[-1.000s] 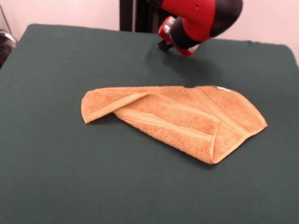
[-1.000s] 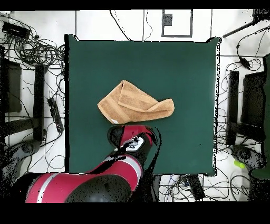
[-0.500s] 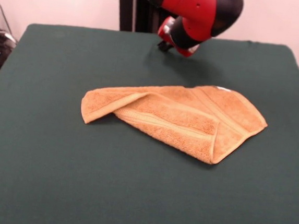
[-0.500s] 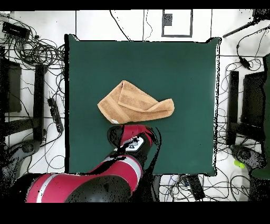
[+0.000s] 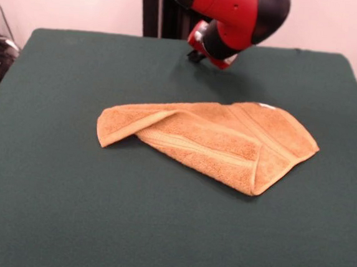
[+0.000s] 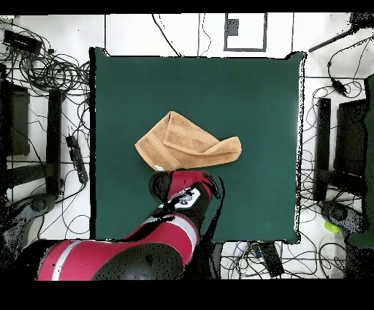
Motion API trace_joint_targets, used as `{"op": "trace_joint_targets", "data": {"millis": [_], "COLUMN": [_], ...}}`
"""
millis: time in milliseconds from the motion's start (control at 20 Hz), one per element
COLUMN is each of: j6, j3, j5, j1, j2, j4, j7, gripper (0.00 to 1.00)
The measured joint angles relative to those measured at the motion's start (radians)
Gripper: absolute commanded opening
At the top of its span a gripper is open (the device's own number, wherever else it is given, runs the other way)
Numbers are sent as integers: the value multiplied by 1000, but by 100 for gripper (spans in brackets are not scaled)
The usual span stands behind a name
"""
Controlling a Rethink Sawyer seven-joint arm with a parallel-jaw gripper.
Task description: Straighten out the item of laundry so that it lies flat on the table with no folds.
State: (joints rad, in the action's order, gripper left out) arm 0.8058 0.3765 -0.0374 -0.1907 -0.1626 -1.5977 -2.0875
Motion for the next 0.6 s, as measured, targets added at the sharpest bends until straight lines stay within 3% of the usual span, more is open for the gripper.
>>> {"op": "trace_joint_targets", "data": {"millis": [300,600], "j6": [43,92], "j3": [-5,-10], "j5": [0,1], "j1": [25,67], "j2": [0,1], "j4": [54,185], "j7": [0,0], "gripper": [0,0]}}
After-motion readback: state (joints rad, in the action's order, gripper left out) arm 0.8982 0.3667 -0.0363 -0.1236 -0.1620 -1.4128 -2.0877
